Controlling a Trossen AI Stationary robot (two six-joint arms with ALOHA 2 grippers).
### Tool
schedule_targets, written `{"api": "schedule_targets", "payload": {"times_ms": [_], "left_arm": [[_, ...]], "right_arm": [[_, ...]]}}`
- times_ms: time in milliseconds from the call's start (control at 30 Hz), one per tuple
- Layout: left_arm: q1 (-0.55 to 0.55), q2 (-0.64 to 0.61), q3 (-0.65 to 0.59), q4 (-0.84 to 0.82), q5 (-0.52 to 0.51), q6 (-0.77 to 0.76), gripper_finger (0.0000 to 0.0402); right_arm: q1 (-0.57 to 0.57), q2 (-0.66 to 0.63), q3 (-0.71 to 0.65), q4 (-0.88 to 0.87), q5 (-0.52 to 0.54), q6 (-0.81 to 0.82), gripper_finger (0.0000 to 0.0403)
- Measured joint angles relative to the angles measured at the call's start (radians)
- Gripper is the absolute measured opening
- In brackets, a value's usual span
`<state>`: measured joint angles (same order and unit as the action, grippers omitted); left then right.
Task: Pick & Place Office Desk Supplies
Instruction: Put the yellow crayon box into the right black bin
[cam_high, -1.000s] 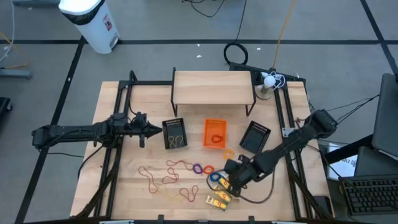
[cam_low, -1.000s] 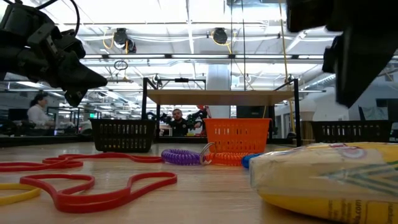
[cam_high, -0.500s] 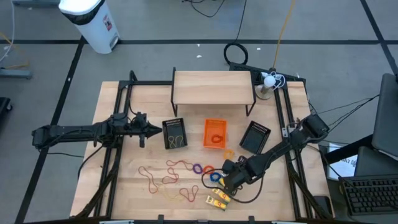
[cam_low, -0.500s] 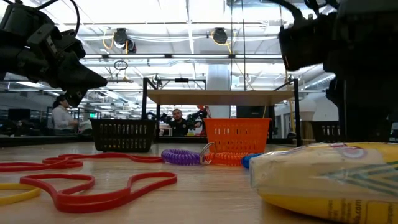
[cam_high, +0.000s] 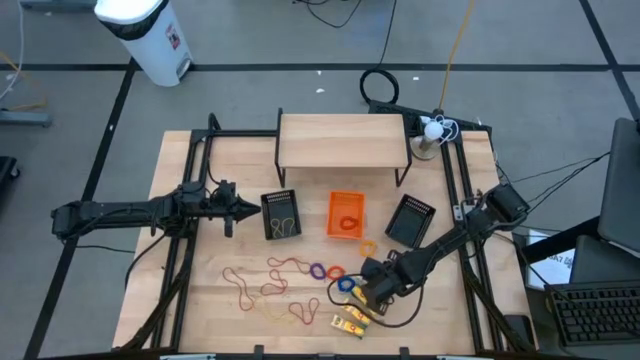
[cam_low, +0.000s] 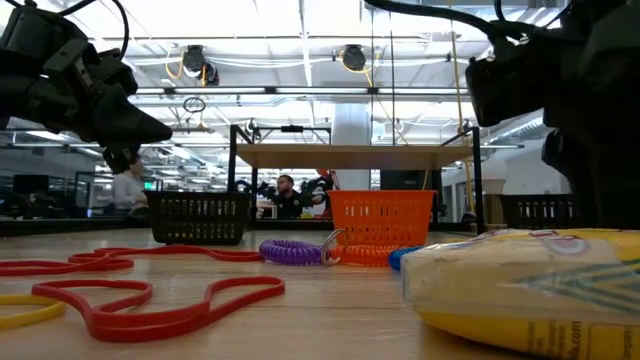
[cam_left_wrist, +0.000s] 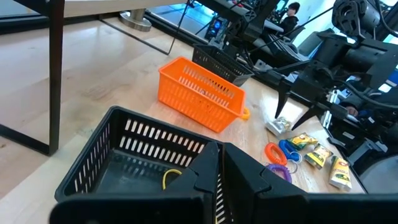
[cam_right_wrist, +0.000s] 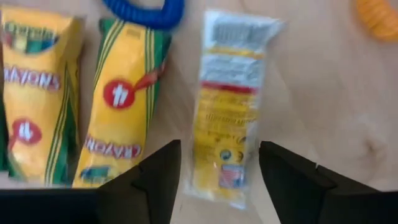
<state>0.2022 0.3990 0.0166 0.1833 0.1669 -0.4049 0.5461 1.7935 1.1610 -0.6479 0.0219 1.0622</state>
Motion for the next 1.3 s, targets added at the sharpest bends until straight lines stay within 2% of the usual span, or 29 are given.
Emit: {"api": "schedule_targets", "payload": {"times_ms": [300,700,900,1033,1300], "left_arm": [[0.0,0.0,0.0,0.0,0.0,-0.002,0.0024],[0.0,0.0,0.0,0.0,-0.002,0.005,0.0024],[0.0,0.0,0.0,0.0,-0.002,-0.001,0.0024],[0.0,0.0,0.0,0.0,-0.003,-0.017,0.0024],[0.0,0.0,0.0,0.0,-0.002,-0.018,0.0024]], "right_arm": [[0.019,-0.002,-0.004,-0.015,-0.024,-0.01,0.0221],[0.019,-0.009,-0.14,0.13,-0.009,0.003,0.0194],[0.019,-0.041,-0.145,0.163,0.029,-0.016,0.0138],[0.029,-0.096,-0.149,0.186,0.11,-0.057,0.0105],[0.042,-0.241,-0.147,0.24,0.217,-0.119,0.0104]]}}
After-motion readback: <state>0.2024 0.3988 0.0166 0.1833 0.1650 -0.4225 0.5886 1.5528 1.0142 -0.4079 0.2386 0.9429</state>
